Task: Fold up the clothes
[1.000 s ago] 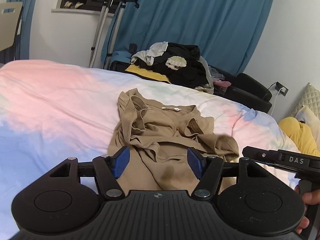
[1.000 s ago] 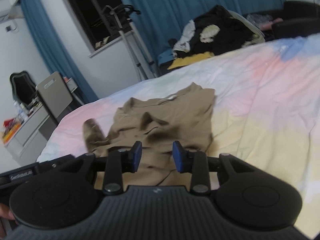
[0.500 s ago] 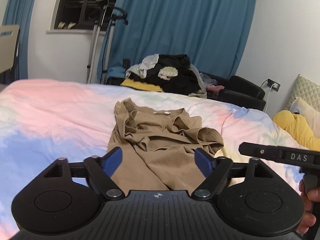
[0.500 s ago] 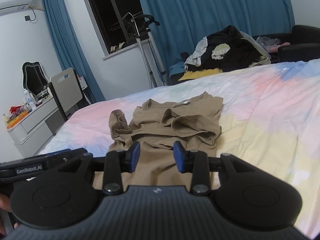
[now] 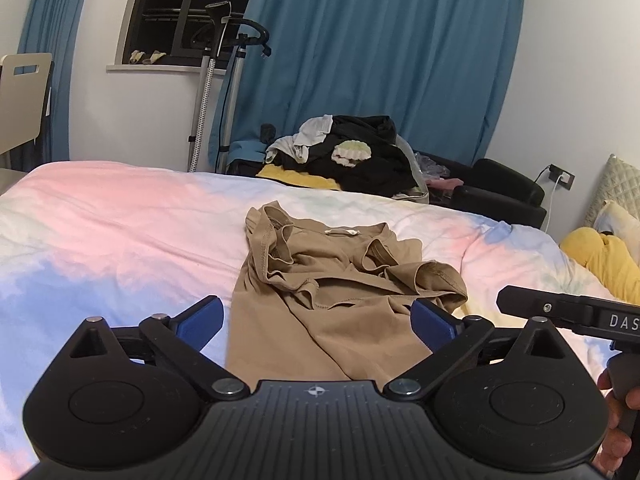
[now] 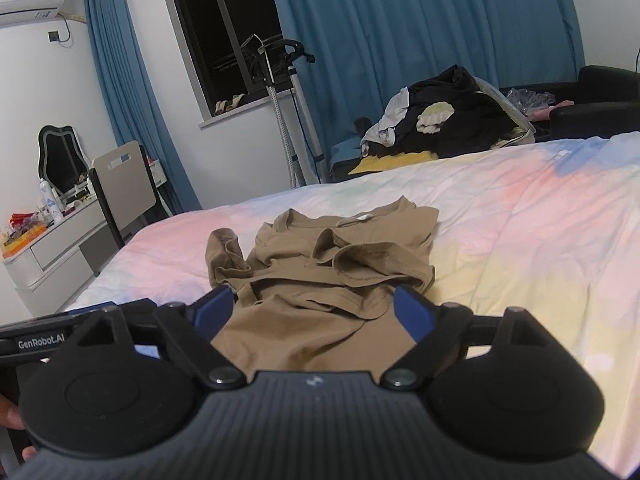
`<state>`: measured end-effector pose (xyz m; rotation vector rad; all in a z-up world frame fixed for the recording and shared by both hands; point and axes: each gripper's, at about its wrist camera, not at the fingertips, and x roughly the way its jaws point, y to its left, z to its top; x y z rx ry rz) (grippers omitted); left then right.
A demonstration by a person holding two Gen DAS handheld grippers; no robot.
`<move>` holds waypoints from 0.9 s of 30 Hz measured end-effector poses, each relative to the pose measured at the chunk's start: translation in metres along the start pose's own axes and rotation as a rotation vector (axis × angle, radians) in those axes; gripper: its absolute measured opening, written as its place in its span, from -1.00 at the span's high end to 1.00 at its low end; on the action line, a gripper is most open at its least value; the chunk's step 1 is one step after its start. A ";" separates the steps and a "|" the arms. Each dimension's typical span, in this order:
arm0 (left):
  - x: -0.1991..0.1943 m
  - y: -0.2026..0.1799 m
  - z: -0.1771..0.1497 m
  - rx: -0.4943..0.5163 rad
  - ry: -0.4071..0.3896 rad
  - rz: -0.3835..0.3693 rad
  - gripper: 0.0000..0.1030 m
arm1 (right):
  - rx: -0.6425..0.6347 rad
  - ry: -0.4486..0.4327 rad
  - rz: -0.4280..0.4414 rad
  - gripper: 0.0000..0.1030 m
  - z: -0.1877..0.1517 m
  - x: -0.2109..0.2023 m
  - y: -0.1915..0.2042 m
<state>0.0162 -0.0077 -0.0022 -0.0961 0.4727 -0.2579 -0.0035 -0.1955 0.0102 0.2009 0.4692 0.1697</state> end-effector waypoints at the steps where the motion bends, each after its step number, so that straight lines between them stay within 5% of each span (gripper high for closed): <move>1: 0.000 0.000 0.000 0.005 -0.002 0.002 -0.98 | -0.003 0.007 -0.010 -0.80 0.000 0.002 0.000; 4: 0.001 -0.001 -0.002 0.022 -0.009 0.008 -0.98 | -0.010 0.016 -0.040 -1.00 -0.002 0.006 -0.002; 11: 0.007 0.003 -0.006 0.014 0.023 0.009 -0.99 | 0.028 0.037 -0.073 -1.00 -0.009 0.013 -0.015; 15: 0.013 0.024 -0.007 -0.150 0.101 -0.044 -0.99 | 0.147 0.063 -0.037 -1.00 -0.011 0.013 -0.029; 27: 0.021 0.066 -0.042 -0.650 0.355 -0.226 -0.97 | 0.786 0.228 0.203 -1.00 -0.042 -0.004 -0.076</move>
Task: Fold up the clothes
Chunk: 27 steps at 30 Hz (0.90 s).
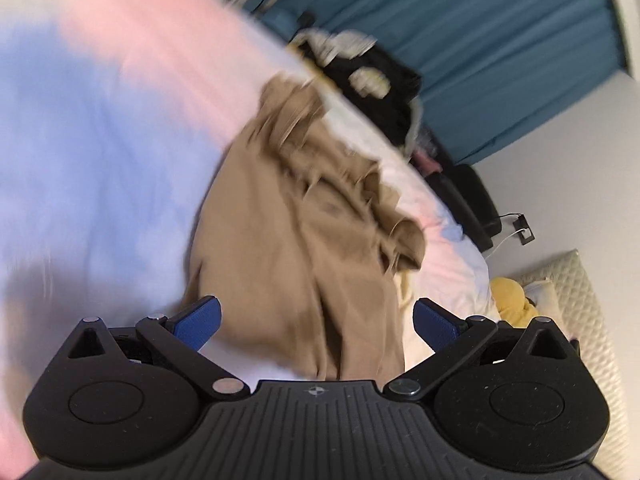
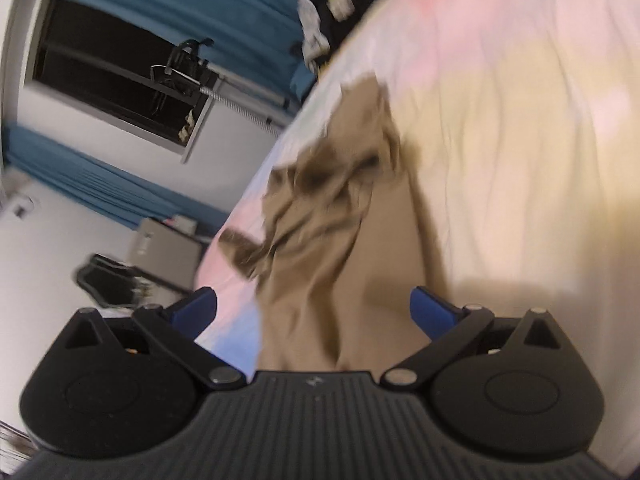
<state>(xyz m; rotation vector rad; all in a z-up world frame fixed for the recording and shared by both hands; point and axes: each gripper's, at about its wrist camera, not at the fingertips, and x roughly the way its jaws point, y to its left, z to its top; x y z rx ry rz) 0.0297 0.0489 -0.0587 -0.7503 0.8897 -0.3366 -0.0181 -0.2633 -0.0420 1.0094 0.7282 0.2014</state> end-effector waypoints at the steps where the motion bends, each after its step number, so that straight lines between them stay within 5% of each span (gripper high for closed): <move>1: 0.006 0.006 -0.002 -0.032 0.029 0.000 -0.96 | 0.032 0.012 0.001 -1.00 -0.005 0.001 -0.003; 5: 0.025 0.029 -0.005 -0.176 0.093 -0.032 -0.93 | 0.136 0.070 -0.003 -1.00 -0.020 0.015 -0.015; 10: 0.036 0.039 -0.002 -0.271 0.070 -0.078 -0.87 | 0.249 0.150 -0.014 -0.99 -0.037 0.039 -0.027; 12: 0.036 0.043 0.000 -0.301 0.048 -0.080 -0.71 | 0.265 0.115 -0.025 -0.92 -0.032 0.039 -0.034; 16: 0.034 0.047 0.003 -0.334 0.021 -0.101 -0.30 | 0.267 0.023 -0.048 -0.48 -0.020 0.035 -0.040; 18: 0.030 0.045 0.003 -0.321 0.005 -0.100 0.10 | 0.247 0.015 -0.081 -0.09 -0.019 0.039 -0.041; 19: 0.028 0.043 0.004 -0.314 -0.003 -0.100 0.27 | 0.223 0.011 -0.103 0.28 -0.019 0.041 -0.039; 20: 0.026 0.042 0.004 -0.308 -0.011 -0.099 0.67 | 0.203 0.004 -0.115 0.50 -0.019 0.041 -0.038; 27: 0.000 0.021 0.009 -0.222 -0.080 -0.109 0.80 | 0.100 -0.037 -0.091 0.69 -0.017 0.036 -0.013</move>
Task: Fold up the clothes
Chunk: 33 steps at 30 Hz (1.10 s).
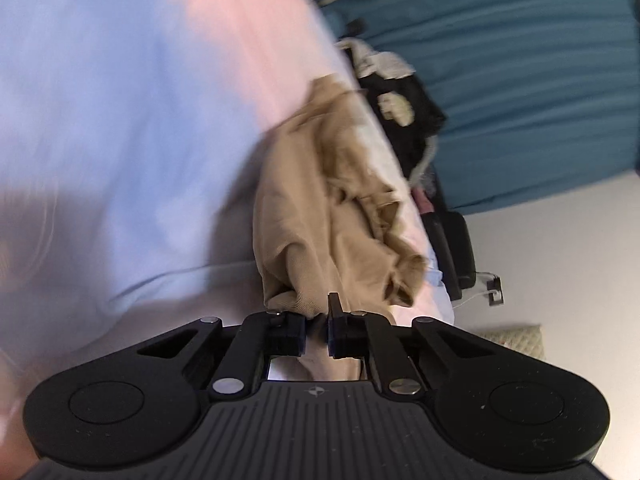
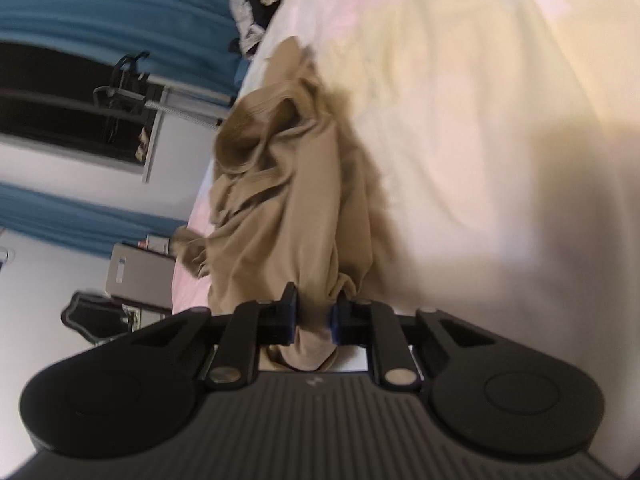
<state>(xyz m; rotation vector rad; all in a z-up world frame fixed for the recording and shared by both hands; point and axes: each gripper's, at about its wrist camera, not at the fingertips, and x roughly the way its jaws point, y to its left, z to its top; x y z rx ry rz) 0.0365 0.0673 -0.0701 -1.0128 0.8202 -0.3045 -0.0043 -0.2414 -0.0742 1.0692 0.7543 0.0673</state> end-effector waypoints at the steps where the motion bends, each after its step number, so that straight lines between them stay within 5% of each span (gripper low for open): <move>1: -0.006 -0.006 0.000 0.006 -0.008 -0.011 0.80 | -0.011 -0.012 0.006 0.70 0.001 -0.004 0.006; 9: -0.069 -0.044 -0.015 0.047 -0.050 -0.057 0.81 | -0.094 -0.048 0.062 0.71 -0.008 -0.067 0.053; 17: -0.150 -0.069 -0.073 0.098 -0.036 -0.102 0.80 | -0.190 -0.033 0.058 0.71 -0.043 -0.148 0.076; 24: -0.131 -0.067 -0.062 0.061 -0.055 -0.082 0.80 | -0.174 -0.034 0.016 0.70 -0.064 -0.175 0.063; 33: -0.091 -0.071 -0.032 0.025 -0.084 -0.043 0.80 | -0.093 -0.170 0.033 0.70 -0.028 -0.124 0.080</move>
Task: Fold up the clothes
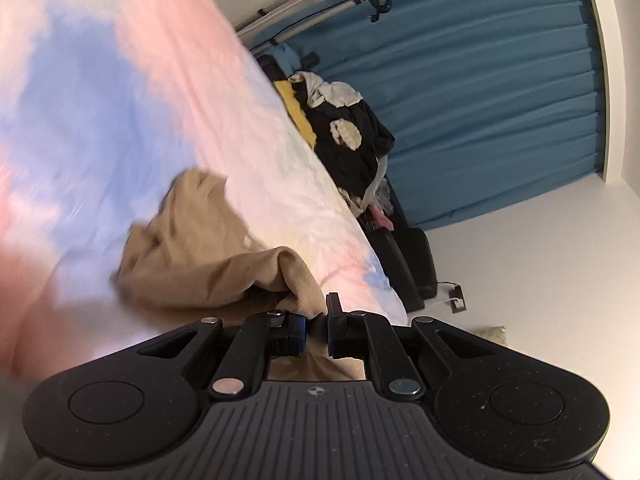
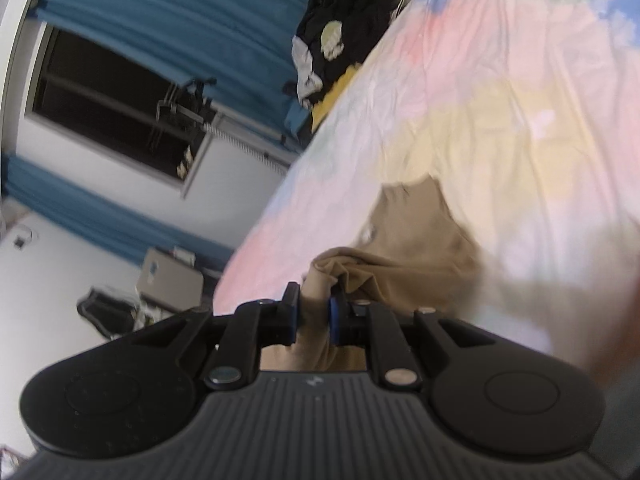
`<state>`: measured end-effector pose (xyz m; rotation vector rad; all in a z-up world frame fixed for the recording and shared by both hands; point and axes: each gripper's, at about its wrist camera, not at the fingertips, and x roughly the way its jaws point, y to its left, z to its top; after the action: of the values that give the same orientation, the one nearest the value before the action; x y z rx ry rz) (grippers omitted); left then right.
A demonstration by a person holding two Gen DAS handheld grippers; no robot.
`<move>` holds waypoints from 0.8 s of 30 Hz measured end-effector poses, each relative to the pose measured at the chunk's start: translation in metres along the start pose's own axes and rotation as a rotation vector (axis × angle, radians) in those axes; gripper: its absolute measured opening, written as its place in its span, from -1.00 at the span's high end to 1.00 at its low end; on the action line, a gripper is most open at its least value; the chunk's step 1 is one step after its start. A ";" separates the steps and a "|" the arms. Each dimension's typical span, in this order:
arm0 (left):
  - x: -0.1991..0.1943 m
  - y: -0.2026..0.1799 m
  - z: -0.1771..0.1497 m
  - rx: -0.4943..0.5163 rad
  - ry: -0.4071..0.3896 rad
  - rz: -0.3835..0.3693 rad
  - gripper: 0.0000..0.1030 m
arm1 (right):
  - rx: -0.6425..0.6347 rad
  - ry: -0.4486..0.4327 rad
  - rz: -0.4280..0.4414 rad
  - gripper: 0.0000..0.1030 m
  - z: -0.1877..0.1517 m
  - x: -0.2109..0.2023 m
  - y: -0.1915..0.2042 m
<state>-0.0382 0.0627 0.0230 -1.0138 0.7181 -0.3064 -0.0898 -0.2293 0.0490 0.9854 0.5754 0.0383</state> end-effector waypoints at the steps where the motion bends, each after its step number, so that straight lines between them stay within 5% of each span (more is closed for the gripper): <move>1: 0.010 -0.003 0.008 0.003 -0.004 0.008 0.80 | 0.012 -0.019 -0.006 0.70 0.007 0.011 0.001; 9: 0.097 0.006 0.060 0.015 -0.003 0.080 0.79 | 0.075 -0.041 -0.082 0.70 0.048 0.102 -0.012; 24: 0.190 0.052 0.089 0.153 0.042 0.131 0.78 | 0.206 0.074 -0.173 0.62 0.082 0.213 -0.087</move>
<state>0.1560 0.0447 -0.0689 -0.8139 0.7835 -0.2651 0.1110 -0.2811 -0.0800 1.1336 0.7415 -0.1420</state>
